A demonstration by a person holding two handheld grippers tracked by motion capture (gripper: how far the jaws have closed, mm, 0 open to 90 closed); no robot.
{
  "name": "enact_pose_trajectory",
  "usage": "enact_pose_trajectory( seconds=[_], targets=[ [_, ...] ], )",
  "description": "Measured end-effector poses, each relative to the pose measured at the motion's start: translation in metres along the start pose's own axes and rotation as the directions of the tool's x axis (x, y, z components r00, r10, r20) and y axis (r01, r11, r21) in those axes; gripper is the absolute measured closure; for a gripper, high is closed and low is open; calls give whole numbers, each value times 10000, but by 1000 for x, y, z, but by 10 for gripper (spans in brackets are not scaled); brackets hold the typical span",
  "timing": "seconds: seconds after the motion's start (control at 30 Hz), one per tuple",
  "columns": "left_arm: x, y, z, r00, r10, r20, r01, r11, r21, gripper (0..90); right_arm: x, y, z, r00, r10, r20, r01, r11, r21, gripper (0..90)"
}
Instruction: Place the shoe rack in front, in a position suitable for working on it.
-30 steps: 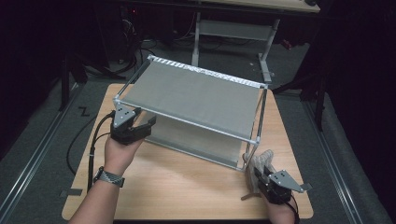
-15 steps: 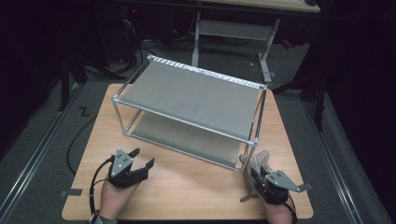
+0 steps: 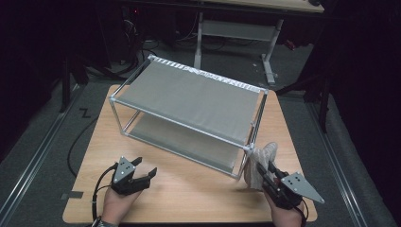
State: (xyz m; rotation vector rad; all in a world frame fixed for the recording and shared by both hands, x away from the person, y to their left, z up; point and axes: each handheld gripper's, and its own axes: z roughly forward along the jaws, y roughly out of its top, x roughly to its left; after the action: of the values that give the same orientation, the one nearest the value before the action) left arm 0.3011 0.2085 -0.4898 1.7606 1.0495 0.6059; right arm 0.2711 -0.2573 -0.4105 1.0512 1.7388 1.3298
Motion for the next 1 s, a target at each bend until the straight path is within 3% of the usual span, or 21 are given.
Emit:
enact_pose_trajectory(
  seconds=[0.1,0.23,0.27,0.3,0.33,0.5,0.6,0.7,0.87,1.0],
  targets=[
    [1,0,-1,10000,-88,40,88,9998,-151,286,3,0,-4,9999,-105,-62,105,9999,7,695],
    [0,0,0,9999,-112,126,114,9997,-199,286,8,-18,9,9992,-372,-125,381,9952,898,697],
    [0,0,0,9999,-112,126,114,9997,-199,286,8,-18,9,9992,-372,-125,381,9952,898,697],
    [0,0,0,9998,-135,145,138,9996,-240,286,10,-31,17,9984,-544,-154,562,9861,1564,699],
    [0,0,1,9998,-128,149,131,9996,-258,286,10,-38,22,9981,-578,-209,606,9808,1852,700],
    [-1,1,2,9997,-180,169,185,9994,-285,284,11,-58,36,9984,-440,-364,527,9551,2915,703],
    [-2,1,3,9997,-252,-3,252,9995,-168,277,15,-55,36,9978,-504,-431,604,9591,2765,703],
    [-3,2,3,9992,-386,107,387,9992,-119,276,20,-44,32,9969,-619,-487,717,9688,2373,702],
    [-2,2,2,9981,-577,223,581,9981,-190,269,28,-15,18,9951,-850,-498,905,9885,1208,698],
    [-1,1,1,9978,-628,226,633,9978,-183,266,33,3,6,9921,-1159,-484,1179,9922,413,698]
  ],
)
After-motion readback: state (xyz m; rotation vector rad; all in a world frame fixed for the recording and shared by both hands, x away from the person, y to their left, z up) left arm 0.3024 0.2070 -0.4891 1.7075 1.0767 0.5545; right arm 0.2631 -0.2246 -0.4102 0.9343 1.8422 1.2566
